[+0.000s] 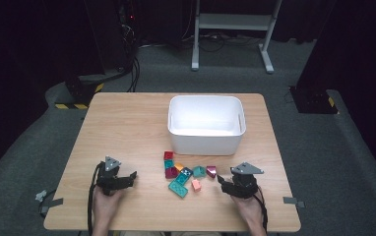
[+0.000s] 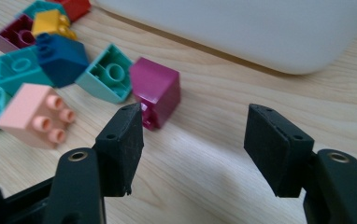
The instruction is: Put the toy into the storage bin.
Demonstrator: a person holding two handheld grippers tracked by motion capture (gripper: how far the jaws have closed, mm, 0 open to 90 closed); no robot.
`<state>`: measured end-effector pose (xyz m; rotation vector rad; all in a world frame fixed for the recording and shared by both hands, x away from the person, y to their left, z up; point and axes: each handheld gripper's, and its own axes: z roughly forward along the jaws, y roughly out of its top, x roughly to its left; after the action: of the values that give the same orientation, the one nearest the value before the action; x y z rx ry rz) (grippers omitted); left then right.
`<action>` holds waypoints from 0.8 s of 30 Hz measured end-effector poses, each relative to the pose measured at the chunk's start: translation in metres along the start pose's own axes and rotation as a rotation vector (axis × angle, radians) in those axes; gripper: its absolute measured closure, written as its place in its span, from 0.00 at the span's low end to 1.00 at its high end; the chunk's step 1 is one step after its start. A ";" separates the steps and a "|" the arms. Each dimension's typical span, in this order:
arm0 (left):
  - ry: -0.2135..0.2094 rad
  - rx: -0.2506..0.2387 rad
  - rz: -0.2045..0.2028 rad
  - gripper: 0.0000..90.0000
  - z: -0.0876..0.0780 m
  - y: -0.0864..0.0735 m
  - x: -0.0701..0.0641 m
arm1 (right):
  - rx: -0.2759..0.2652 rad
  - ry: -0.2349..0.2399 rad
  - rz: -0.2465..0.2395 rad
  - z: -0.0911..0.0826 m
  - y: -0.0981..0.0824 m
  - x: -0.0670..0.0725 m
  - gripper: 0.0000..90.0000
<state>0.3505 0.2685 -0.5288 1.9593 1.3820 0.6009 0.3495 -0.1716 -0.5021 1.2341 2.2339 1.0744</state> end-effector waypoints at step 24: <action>-0.001 0.000 0.001 0.17 0.000 0.000 0.000 | 0.048 0.051 -0.016 0.038 0.026 0.015 0.47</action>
<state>0.3505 0.2687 -0.5287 1.9608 1.3803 0.6004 0.3796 -0.1337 -0.5062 1.2190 2.3163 1.0635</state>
